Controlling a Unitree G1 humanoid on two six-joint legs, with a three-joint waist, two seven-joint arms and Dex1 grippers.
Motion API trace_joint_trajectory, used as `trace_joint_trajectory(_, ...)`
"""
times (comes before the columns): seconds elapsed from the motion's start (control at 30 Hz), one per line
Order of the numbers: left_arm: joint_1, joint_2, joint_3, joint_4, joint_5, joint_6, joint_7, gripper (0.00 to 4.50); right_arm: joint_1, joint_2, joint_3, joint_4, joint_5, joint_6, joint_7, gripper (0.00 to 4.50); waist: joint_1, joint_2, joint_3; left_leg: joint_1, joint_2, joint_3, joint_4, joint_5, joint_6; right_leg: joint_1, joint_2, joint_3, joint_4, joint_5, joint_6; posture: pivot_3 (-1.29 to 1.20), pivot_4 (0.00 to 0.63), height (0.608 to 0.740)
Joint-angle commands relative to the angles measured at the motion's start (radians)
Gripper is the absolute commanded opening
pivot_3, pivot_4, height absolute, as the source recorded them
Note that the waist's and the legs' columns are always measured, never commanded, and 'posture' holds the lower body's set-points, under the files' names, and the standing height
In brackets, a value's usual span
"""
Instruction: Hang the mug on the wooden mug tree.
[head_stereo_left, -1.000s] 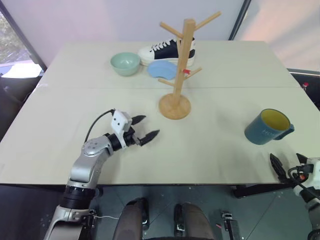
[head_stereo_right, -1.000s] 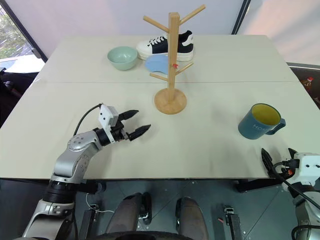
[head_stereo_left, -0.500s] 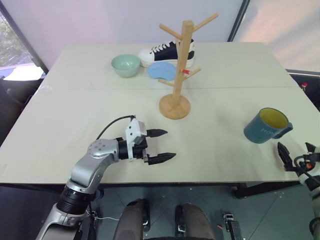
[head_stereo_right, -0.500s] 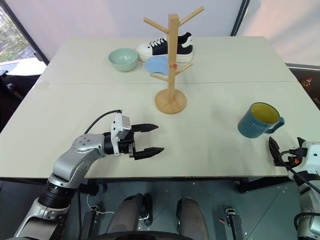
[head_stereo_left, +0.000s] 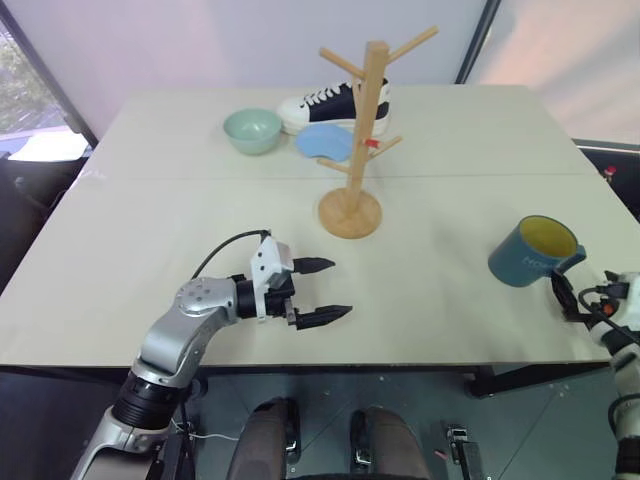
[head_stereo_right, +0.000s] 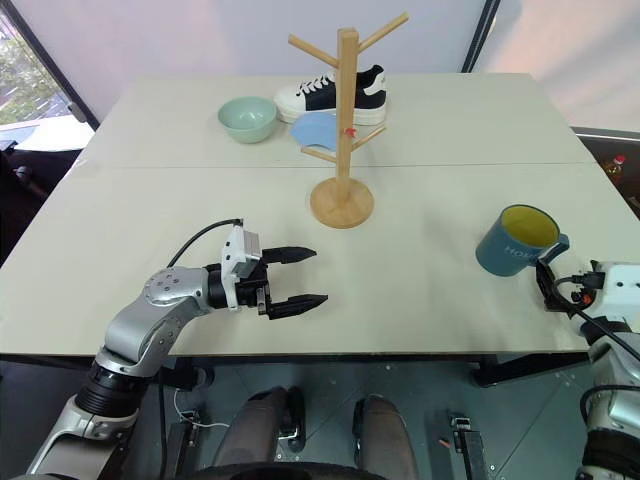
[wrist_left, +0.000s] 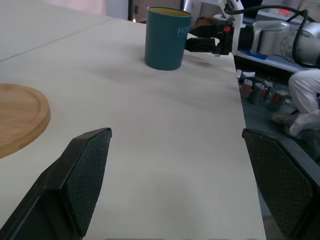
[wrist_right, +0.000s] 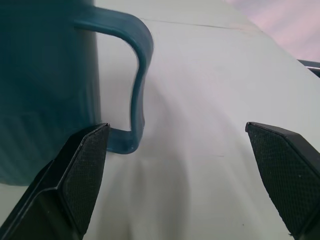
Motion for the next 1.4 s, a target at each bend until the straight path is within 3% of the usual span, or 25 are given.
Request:
trace_joint_trajectory(0.03, -0.007, 0.005, 0.006, -0.05, -0.014, 0.002, 0.009, 4.5, -0.052, -0.032, 0.01, 0.057, -0.006, -0.034, 0.018, 4.49, -0.001, 0.0, 0.0, 0.0, 0.0, 0.0, 0.0, 0.0, 0.0, 0.0, 0.0, 0.0, 0.0, 0.0, 0.0, 0.0, 0.15, 0.73)
trace_joint_trajectory(0.13, -0.001, 0.013, 0.01, -0.059, -0.013, 0.004, 0.017, 4.5, -0.092, -0.038, 0.026, 0.115, -0.008, -0.047, 0.04, 3.62, -0.001, 0.0, 0.0, 0.0, 0.0, 0.0, 0.0, 0.0, 0.0, 0.0, 0.0, 0.0, 0.0, 0.0, 0.0, 0.0, 0.15, 0.73)
trace_joint_trajectory(0.37, 0.019, 0.028, 0.025, -0.08, -0.019, 0.009, 0.041, 4.5, -0.128, -0.031, 0.047, 0.161, 0.017, -0.062, 0.112, 0.08, 0.001, 0.0, 0.0, 0.0, 0.0, 0.0, 0.0, 0.0, 0.0, 0.0, 0.0, 0.0, 0.0, 0.0, 0.0, 0.0, 0.15, 0.73)
trace_joint_trajectory(0.5, 0.028, 0.036, 0.037, -0.083, -0.018, 0.006, 0.053, 4.5, -0.125, -0.029, 0.055, 0.133, 0.015, -0.072, 0.119, 0.08, 0.003, 0.0, 0.0, 0.0, 0.0, 0.0, 0.001, 0.0, 0.0, 0.001, 0.0, 0.0, 0.0, 0.001, 0.0, 0.0, 0.15, 0.73)
trace_joint_trajectory(0.7, 0.025, 0.024, 0.136, 0.008, 0.0, -0.07, 0.118, 4.5, -0.065, -0.06, 0.229, -0.294, -0.089, -0.014, 0.136, 0.08, -0.012, 0.002, 0.0, 0.0, 0.001, 0.0, 0.0, 0.0, 0.0, -0.001, 0.0, 0.0, 0.002, 0.001, 0.001, 0.0, 0.15, 0.73)
trace_joint_trajectory(0.93, -0.013, 0.043, 0.212, 0.135, 0.032, -0.177, 0.141, 4.5, -0.265, -0.124, 0.474, -0.698, -0.172, 0.221, 0.158, 0.08, -0.019, 0.001, 0.001, 0.0, 0.001, 0.0, 0.001, 0.001, -0.001, -0.004, 0.0, 0.0, 0.006, 0.001, 0.001, 0.0, 0.15, 0.73)
trace_joint_trajectory(1.17, -0.055, 0.003, 0.301, 0.092, -0.087, -0.139, 0.186, 4.5, -0.575, -0.098, 0.675, -0.732, -0.334, 0.467, 0.099, 0.08, -0.012, -0.001, 0.001, -0.004, -0.001, 0.0, 0.001, -0.001, -0.003, -0.007, -0.004, 0.0, 0.005, 0.0, -0.001, 0.0, 0.15, 0.73)
trace_joint_trajectory(1.4, -0.033, 0.02, 0.319, 0.035, -0.107, -0.118, 0.2, 4.5, -0.686, -0.06, 0.746, -0.711, -0.411, 0.564, 0.089, 0.08, -0.02, -0.001, 0.001, -0.006, -0.001, 0.0, 0.0, 0.0, 0.0, -0.008, -0.003, 0.0, 0.006, 0.001, 0.001, 0.0, 0.15, 0.73)
